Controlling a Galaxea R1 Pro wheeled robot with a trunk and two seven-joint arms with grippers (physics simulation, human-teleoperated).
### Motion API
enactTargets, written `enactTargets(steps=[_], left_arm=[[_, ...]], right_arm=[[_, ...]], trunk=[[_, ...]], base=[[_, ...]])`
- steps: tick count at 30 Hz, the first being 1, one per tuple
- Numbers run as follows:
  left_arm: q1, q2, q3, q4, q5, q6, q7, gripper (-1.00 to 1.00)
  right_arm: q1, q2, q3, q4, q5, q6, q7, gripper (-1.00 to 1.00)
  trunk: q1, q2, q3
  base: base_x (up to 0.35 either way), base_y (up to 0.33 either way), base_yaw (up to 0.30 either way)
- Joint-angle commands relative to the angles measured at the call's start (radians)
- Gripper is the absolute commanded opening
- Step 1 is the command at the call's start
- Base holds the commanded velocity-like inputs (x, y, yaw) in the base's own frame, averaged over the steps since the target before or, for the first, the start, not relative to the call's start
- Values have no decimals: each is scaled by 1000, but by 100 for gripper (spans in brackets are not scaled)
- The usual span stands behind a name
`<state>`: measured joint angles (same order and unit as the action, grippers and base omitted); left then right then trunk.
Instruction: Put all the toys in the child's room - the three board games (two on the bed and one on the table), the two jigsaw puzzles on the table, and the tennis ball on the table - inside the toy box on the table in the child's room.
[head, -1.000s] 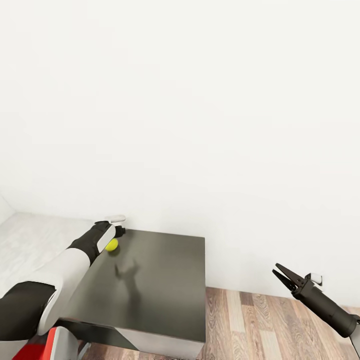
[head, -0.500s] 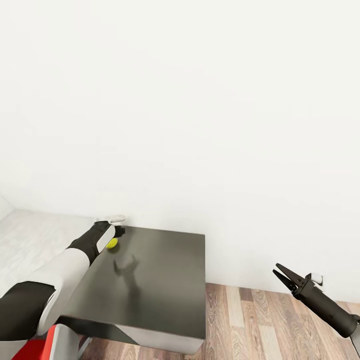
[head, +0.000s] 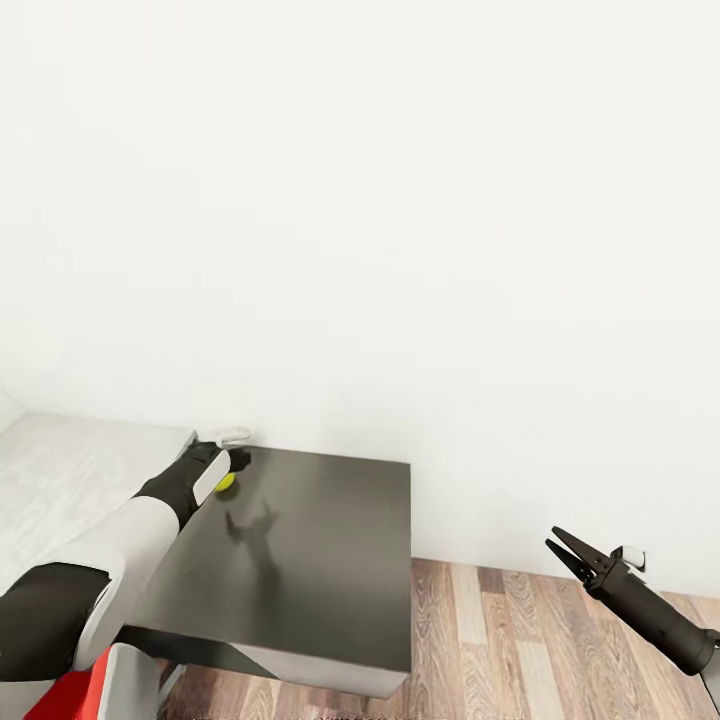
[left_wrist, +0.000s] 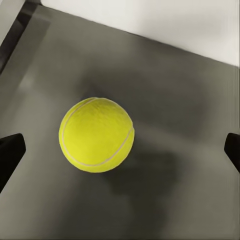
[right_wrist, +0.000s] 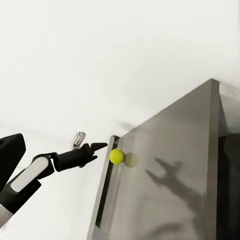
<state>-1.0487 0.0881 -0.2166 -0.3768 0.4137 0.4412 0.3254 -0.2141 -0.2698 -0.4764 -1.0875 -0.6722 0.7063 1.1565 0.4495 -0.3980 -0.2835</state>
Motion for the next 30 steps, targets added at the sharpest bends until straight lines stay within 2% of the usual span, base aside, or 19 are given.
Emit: enactTargets(steps=[1, 4, 21, 30], left_arm=[[-1, 1, -8, -2, 10, 4, 6, 100], [-1, 2, -8, -2, 10, 3, 2, 100], [-1, 41, -7, -3, -1, -10, -1, 100], [-1, 44, -7, -3, -1, -14, -2, 100]], right_arm=[[-1, 0, 0, 0, -4, 7, 1, 100], [-1, 0, 0, 0, -4, 7, 1, 100], [-1, 0, 0, 0, -4, 6, 1, 100], [-1, 0, 0, 0, -4, 5, 1, 100]], trunk=[[0, -2, -4], [0, -2, -8], [0, -2, -36], [0, -2, -51]], base=[[0, 0, 0], [0, 0, 0], [0, 0, 0], [0, 0, 0]])
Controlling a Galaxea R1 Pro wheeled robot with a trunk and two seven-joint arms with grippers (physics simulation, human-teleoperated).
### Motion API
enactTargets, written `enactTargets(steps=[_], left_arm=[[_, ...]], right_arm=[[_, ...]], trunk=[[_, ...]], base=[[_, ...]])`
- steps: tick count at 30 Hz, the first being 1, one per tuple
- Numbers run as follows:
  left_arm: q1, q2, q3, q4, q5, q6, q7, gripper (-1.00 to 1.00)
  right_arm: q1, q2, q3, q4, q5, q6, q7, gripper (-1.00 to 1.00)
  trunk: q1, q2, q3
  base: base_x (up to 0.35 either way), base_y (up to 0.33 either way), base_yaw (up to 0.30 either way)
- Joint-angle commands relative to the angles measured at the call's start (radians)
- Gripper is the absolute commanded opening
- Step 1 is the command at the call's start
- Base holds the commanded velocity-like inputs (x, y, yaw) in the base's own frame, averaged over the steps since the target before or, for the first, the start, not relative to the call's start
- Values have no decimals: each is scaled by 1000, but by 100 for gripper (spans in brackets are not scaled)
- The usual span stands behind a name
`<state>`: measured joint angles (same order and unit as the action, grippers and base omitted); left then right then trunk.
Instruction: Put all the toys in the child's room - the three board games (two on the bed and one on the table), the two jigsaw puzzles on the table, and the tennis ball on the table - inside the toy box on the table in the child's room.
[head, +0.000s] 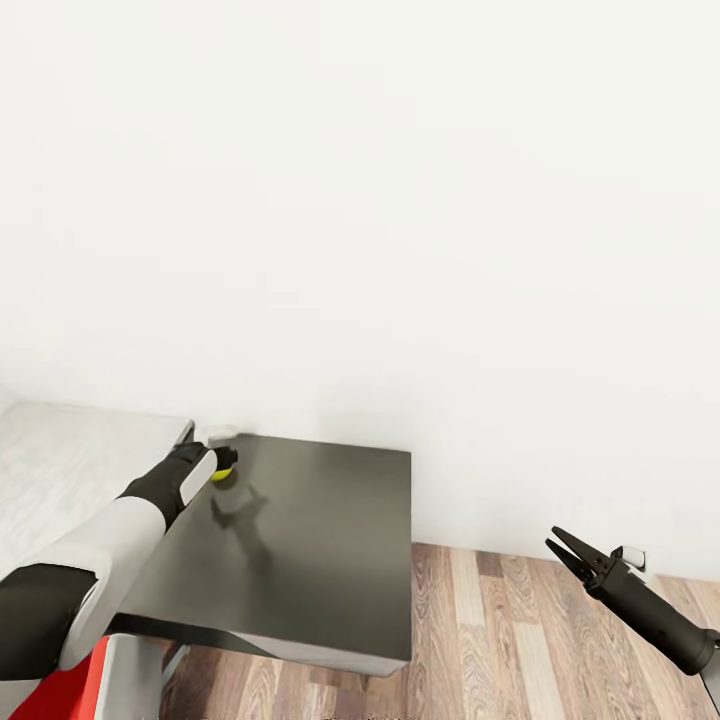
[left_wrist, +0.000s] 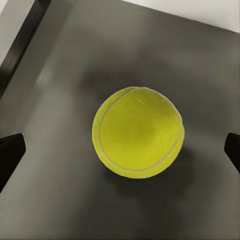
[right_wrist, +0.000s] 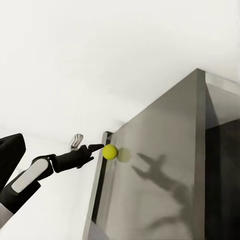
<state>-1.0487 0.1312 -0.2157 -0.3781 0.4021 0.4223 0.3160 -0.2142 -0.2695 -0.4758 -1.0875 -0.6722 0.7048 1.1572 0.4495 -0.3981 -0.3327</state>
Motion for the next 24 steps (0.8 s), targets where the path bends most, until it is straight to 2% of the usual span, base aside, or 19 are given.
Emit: enactTargets(steps=[1, 24], left_arm=[[-1, 1, -8, -2, 11, 4, 8, 100], [-1, 2, -10, -4, 11, 4, 8, 100]], right_arm=[[-1, 0, 0, 0, -4, 7, 1, 100], [1, 0, -1, 0, -4, 7, 1, 100]], trunk=[[0, -2, -3], [0, -2, -41]], base=[[0, 0, 0], [0, 0, 0]])
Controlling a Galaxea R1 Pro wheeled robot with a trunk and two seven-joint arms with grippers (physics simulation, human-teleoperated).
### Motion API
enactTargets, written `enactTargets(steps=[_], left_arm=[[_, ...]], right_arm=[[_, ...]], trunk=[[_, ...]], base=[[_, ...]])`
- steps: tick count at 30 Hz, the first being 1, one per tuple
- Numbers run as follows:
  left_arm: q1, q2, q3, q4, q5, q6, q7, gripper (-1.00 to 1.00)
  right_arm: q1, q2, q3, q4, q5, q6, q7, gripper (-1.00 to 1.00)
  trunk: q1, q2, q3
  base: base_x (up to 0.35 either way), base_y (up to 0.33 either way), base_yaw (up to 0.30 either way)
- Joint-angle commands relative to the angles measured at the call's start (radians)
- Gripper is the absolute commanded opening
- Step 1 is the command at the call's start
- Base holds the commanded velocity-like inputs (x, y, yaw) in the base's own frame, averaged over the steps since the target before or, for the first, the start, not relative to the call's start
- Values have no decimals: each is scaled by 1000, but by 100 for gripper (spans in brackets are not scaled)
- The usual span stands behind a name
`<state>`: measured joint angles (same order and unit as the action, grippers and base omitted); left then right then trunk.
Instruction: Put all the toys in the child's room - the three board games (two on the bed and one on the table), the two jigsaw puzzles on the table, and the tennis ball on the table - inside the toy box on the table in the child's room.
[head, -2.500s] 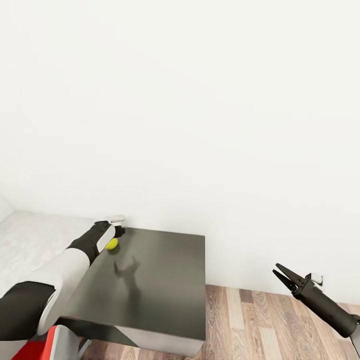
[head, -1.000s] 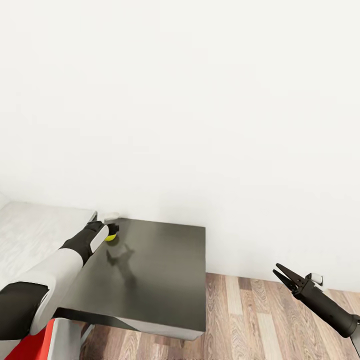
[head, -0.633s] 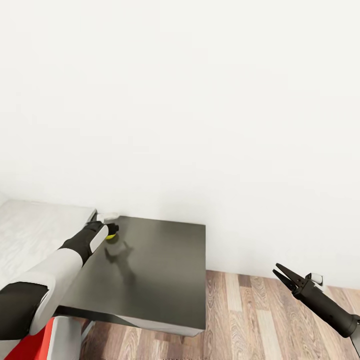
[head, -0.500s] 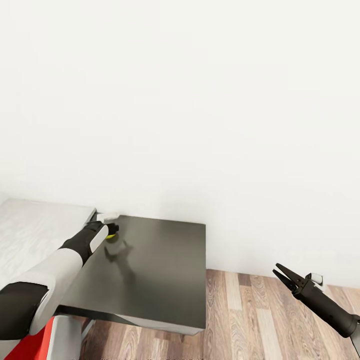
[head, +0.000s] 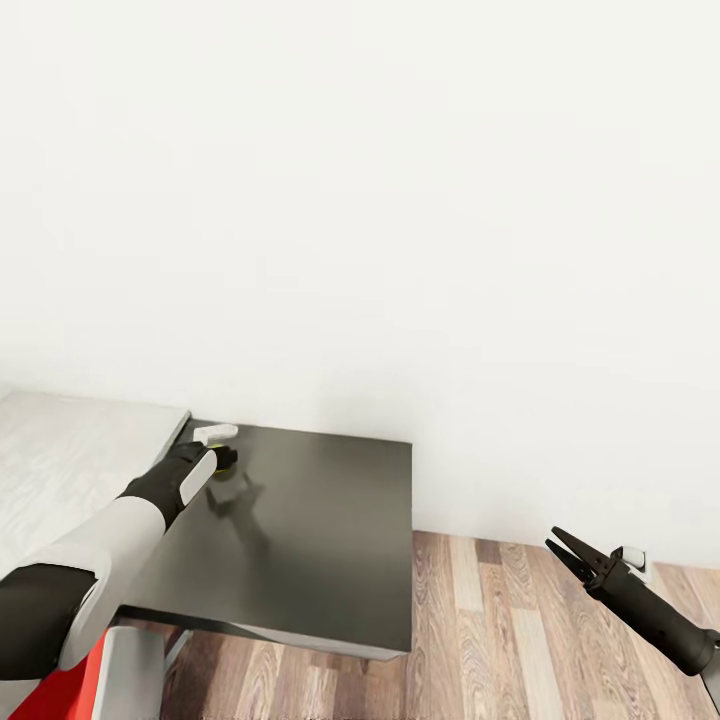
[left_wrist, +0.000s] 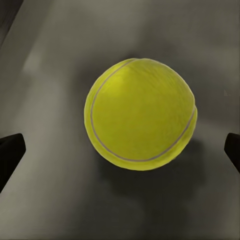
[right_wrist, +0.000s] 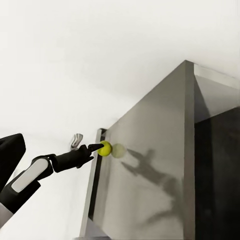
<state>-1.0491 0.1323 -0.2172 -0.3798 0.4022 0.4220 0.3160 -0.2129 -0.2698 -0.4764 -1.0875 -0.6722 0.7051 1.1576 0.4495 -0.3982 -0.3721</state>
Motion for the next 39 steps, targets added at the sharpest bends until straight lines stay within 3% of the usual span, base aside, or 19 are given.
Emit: enactTargets(steps=[1, 16, 39], left_arm=[[0, 1, -8, -2, 10, 4, 8, 100], [0, 1, -8, -4, 10, 4, 7, 100], [0, 0, -9, -7, 10, 4, 6, 100]], right_arm=[[0, 0, 0, 0, -4, 7, 1, 100], [0, 0, -1, 0, -4, 7, 1, 100], [0, 1, 0, 0, -4, 7, -1, 100]], trunk=[[0, -2, -3], [0, -2, -26], [0, -2, -28]], base=[[0, 0, 0], [0, 0, 0], [47, 0, 0]])
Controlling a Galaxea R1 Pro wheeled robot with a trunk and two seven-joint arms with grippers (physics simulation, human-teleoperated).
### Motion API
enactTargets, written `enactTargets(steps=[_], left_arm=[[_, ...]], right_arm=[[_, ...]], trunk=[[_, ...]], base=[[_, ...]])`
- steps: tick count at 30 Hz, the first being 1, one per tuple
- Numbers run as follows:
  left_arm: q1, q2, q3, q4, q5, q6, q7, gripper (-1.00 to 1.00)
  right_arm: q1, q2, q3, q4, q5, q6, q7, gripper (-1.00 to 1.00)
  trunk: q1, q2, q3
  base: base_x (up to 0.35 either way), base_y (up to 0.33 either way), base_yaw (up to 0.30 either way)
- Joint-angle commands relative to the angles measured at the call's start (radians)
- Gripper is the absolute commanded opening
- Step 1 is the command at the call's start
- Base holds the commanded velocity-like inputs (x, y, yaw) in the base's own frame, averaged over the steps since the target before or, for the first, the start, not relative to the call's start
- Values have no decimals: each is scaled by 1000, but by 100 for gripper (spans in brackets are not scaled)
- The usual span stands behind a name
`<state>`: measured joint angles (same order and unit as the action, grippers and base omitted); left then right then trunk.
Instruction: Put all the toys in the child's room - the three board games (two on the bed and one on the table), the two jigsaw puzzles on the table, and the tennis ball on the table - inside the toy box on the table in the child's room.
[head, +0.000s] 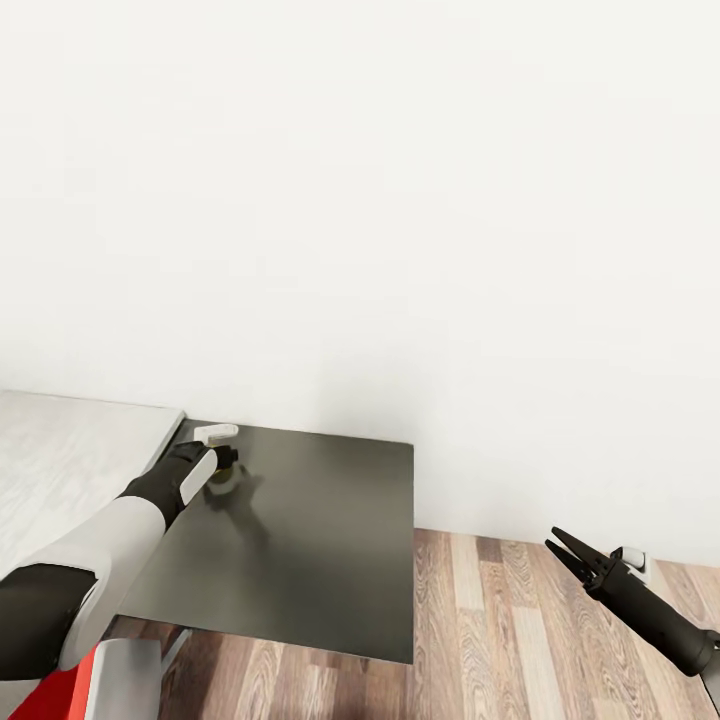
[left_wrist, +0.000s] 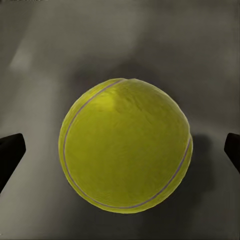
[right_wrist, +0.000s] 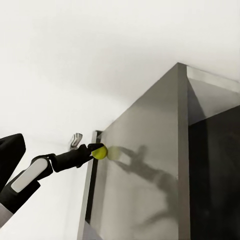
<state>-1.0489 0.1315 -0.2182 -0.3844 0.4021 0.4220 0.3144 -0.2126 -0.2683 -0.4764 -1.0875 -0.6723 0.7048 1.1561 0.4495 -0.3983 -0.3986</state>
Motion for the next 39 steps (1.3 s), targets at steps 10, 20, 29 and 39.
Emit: enactTargets(steps=[10, 20, 29, 39], left_arm=[[0, 1, -8, -2, 11, 4, 8, -100], [0, 2, -8, -5, 12, 4, 8, -100], [0, 2, -7, -8, 12, 6, 8, -100], [0, 2, -7, -8, 12, 7, 8, -100]], right_arm=[[-1, 0, 1, 0, -4, 7, 1, 100], [-1, 0, 1, 0, -3, 7, 1, 100], [-1, 0, 1, 0, -3, 7, 1, 100], [-1, 0, 1, 0, -4, 7, 1, 100]], trunk=[[1, -2, -2], [1, -2, -2], [1, -2, -2], [1, -2, 4]], base=[[0, 0, 0], [0, 0, 0], [0, 0, 0], [0, 0, 0]])
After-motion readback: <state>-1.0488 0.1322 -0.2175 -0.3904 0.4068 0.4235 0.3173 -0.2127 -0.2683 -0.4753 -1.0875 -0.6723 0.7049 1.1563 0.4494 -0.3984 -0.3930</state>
